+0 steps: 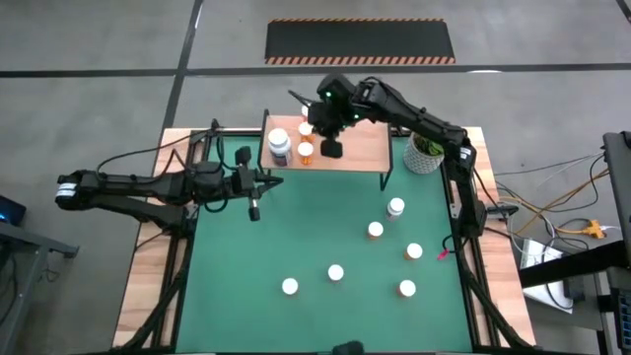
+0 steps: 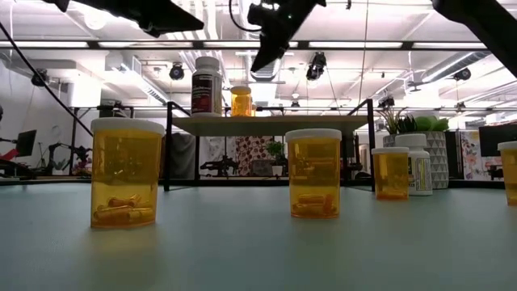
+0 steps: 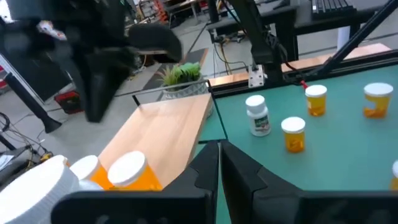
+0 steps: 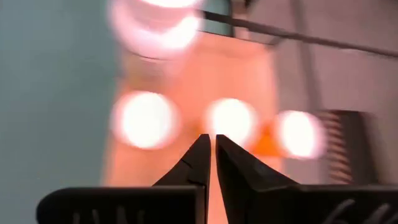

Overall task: Pick and place medicine bottles onto shelf by color
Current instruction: Adjust the pill bottles on the shelf

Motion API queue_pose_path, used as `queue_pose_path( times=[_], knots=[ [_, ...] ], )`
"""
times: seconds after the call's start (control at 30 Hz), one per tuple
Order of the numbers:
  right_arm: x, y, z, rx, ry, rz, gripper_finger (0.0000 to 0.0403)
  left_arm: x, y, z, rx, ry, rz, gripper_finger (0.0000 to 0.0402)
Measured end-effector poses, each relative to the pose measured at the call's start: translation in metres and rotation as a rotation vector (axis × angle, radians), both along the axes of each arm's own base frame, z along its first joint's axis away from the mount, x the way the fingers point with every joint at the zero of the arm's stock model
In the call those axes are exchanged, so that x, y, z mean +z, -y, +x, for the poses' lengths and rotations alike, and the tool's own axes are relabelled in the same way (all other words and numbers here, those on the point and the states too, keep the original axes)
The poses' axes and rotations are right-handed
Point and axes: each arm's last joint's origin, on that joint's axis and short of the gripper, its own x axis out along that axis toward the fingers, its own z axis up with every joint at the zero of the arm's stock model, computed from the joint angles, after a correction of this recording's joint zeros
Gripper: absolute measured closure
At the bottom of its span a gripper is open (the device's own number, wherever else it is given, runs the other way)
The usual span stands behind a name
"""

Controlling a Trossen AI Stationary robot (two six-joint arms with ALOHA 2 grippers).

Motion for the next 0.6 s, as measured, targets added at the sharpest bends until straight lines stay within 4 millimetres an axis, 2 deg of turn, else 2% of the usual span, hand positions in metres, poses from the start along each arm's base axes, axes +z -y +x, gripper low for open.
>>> queue_pose_path(
  times=[0.1,0.23,0.4,0.6],
  knots=[
    [0.007,0.008,-0.002,-0.075,-0.003,-0.133,0.0385,0.001,0.000,-0.001,-0.004,-0.004,0.030,0.0402],
    [0.009,0.028,-0.009,-0.159,0.025,-0.146,0.0385,0.002,0.000,-0.007,-0.012,0.004,0.084,0.0402],
    [0.002,0.059,-0.025,-0.192,0.068,-0.013,0.0385,-0.007,0.001,-0.019,-0.014,0.008,0.104,0.0402],
    [-0.016,0.096,-0.035,-0.249,0.116,0.141,0.0385,-0.001,0.001,-0.027,-0.011,0.061,0.111,0.0402]
  ],
)
